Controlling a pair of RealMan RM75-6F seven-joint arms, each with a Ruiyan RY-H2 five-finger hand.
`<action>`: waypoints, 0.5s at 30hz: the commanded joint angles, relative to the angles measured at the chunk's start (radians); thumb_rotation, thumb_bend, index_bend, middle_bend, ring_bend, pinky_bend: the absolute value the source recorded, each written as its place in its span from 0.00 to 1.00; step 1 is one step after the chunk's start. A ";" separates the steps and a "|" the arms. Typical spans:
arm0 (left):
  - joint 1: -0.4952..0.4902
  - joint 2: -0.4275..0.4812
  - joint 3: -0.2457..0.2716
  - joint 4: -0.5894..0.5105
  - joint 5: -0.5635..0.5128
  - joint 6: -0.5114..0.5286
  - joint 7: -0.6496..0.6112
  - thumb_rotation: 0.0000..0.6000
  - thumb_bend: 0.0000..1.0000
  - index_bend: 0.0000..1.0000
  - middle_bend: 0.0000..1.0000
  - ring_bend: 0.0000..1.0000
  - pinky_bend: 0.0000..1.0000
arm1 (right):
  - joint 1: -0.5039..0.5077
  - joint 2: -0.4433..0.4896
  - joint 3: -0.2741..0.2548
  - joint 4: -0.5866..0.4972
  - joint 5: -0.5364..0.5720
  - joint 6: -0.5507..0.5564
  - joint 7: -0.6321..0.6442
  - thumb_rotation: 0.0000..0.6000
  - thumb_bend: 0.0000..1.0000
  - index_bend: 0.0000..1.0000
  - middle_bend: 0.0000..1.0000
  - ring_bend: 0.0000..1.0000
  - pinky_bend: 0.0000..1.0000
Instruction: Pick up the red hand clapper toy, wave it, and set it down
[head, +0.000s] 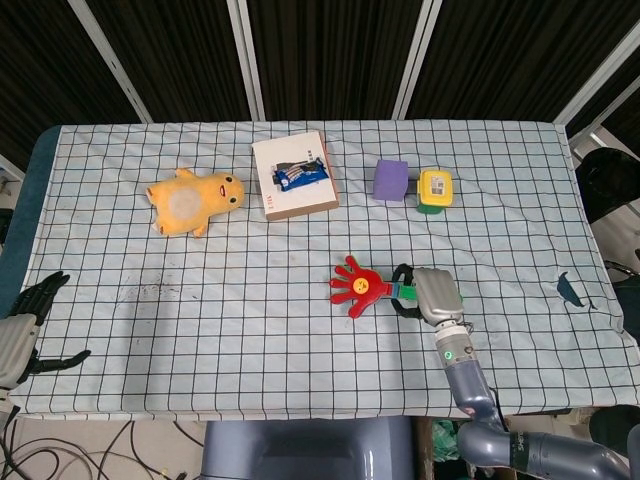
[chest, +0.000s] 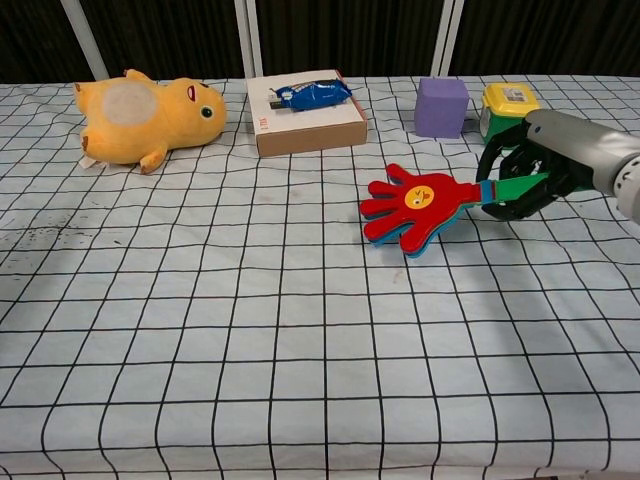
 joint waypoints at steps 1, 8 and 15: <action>0.000 0.000 0.000 -0.001 0.000 -0.001 0.002 1.00 0.00 0.00 0.00 0.00 0.00 | 0.007 -0.010 -0.006 0.027 0.009 -0.007 -0.020 1.00 0.46 0.70 0.44 0.33 0.29; 0.000 -0.002 -0.002 -0.001 -0.005 0.001 0.006 1.00 0.00 0.00 0.00 0.00 0.00 | 0.010 -0.014 -0.013 0.058 0.054 -0.011 -0.073 1.00 0.30 0.48 0.24 0.17 0.17; 0.001 -0.004 -0.001 -0.001 -0.005 0.001 0.013 1.00 0.00 0.00 0.00 0.00 0.00 | 0.005 -0.011 -0.020 0.058 0.090 -0.002 -0.111 1.00 0.21 0.31 0.12 0.11 0.15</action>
